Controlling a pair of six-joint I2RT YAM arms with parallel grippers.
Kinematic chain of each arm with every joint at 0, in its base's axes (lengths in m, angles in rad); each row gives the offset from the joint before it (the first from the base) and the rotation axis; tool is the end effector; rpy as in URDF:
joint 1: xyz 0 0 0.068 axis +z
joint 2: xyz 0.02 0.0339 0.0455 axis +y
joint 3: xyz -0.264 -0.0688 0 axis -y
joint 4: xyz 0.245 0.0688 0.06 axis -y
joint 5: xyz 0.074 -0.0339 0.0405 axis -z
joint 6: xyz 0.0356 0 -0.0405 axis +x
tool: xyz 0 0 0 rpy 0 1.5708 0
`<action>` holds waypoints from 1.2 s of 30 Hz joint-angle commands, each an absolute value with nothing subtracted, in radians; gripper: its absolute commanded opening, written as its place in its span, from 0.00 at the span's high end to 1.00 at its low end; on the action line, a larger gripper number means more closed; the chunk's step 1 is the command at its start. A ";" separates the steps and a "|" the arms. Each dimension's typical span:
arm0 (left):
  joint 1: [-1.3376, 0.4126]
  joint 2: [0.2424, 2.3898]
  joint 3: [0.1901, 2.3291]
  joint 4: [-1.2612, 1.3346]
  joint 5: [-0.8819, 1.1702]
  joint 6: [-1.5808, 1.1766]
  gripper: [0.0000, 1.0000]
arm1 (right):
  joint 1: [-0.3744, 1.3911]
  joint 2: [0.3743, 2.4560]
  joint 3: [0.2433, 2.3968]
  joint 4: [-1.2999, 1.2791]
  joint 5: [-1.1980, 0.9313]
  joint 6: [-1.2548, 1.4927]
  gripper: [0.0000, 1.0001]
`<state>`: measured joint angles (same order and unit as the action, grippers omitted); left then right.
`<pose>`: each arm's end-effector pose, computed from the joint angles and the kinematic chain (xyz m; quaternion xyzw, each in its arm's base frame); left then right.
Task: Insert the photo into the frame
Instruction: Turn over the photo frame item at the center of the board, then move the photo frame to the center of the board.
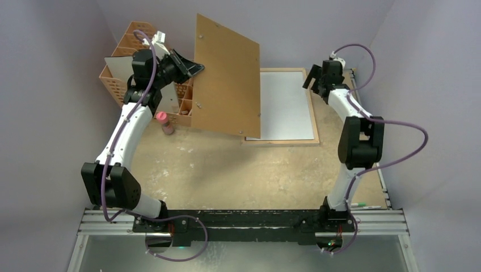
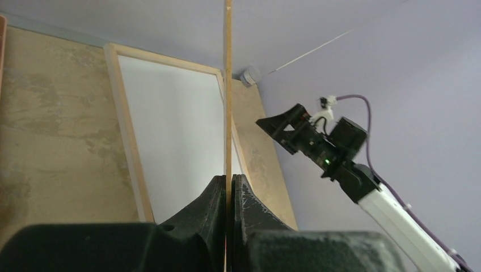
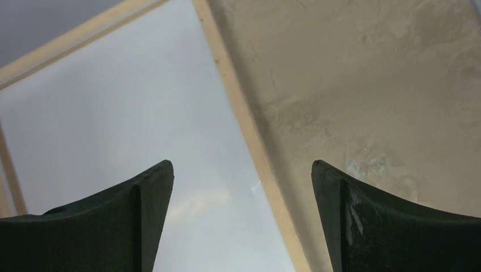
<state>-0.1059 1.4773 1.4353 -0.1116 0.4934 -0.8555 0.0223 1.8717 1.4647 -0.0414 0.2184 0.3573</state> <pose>0.3430 -0.0534 0.4099 -0.1217 0.7434 -0.4562 0.4738 0.4450 0.0022 0.2766 0.1975 0.8201 0.0092 0.5369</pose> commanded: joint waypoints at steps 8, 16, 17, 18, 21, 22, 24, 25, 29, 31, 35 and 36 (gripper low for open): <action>-0.117 1.492 1.427 0.130 0.579 -0.954 1.00 | -0.076 2.177 1.747 -0.306 0.016 0.370 0.29; -0.123 1.546 1.433 0.168 0.594 -0.973 1.00 | -0.077 2.211 1.741 -0.284 -0.058 0.347 0.45; -0.124 1.552 1.433 0.171 0.594 -0.975 1.00 | -0.076 2.214 1.741 -0.282 -0.066 0.345 0.47; -0.125 1.557 1.433 0.174 0.596 -0.977 1.00 | -0.077 2.216 1.741 -0.279 -0.070 0.342 0.49; -0.128 1.571 1.433 0.179 0.597 -0.979 1.00 | -0.077 2.223 1.746 -0.277 -0.066 0.341 0.57; -0.130 1.575 1.433 0.178 0.599 -0.979 1.00 | -0.077 2.226 1.749 -0.280 -0.063 0.337 0.60; -0.130 1.584 1.431 0.179 0.603 -0.979 1.00 | -0.076 2.231 1.753 -0.279 -0.044 0.326 0.64; -0.132 1.589 1.431 0.179 0.604 -0.979 1.00 | -0.076 2.232 1.753 -0.278 -0.042 0.315 0.66; -0.134 1.603 1.426 0.184 0.610 -0.979 1.00 | -0.070 2.232 1.747 -0.283 -0.040 0.284 0.77; -0.136 1.611 1.422 0.187 0.609 -0.978 1.00 | -0.061 2.228 1.739 -0.296 -0.020 0.270 0.84; -0.145 1.643 1.427 0.200 0.623 -0.991 1.00 | -0.050 2.189 1.678 -0.337 -0.015 0.245 0.91; -0.146 1.650 1.426 0.200 0.628 -0.990 1.00 | -0.046 2.164 1.641 -0.322 -0.014 0.241 0.92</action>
